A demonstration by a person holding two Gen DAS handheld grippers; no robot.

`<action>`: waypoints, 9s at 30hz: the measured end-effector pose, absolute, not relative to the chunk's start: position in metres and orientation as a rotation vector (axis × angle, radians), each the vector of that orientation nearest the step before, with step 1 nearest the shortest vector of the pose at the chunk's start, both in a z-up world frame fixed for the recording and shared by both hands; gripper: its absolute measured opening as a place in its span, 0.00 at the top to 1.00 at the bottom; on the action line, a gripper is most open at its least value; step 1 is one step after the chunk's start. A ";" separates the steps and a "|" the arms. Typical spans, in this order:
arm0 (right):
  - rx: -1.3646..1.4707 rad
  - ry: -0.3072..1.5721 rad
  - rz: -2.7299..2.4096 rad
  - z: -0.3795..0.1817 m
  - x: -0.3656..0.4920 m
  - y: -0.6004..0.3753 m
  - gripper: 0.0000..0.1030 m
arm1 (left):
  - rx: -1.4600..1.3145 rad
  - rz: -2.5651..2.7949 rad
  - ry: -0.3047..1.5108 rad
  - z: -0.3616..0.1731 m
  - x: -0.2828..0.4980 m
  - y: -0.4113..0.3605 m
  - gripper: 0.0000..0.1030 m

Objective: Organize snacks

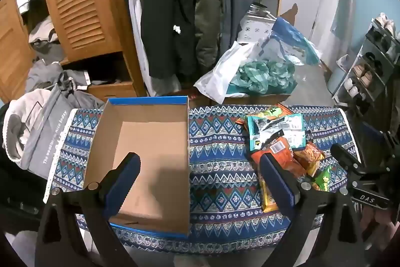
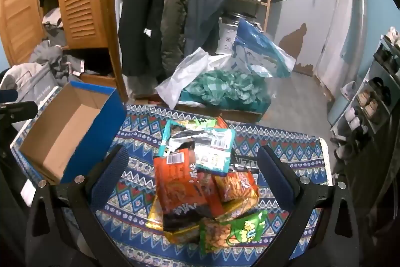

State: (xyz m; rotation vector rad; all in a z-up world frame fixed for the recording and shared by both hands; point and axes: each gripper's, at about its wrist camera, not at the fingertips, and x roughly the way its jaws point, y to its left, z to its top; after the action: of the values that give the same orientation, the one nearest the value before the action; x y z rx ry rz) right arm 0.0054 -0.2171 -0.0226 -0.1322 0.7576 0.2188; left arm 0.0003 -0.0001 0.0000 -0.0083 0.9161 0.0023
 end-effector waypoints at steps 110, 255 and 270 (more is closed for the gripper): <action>-0.080 0.893 0.043 -0.055 0.011 -0.283 0.03 | -0.054 -0.019 1.079 -0.047 0.016 -0.032 0.06; -0.054 1.081 0.415 -0.073 0.049 -0.135 0.72 | -0.097 -0.134 1.060 -0.068 0.020 0.001 0.42; -0.117 1.075 0.565 -0.063 0.071 -0.029 0.72 | -0.158 0.032 1.025 -0.070 0.019 0.089 0.42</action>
State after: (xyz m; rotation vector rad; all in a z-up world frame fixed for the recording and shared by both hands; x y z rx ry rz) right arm 0.0707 -0.0288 -0.0633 -0.1167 1.0746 0.5645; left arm 0.0192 0.0892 -0.0704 -0.1580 1.0249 0.0321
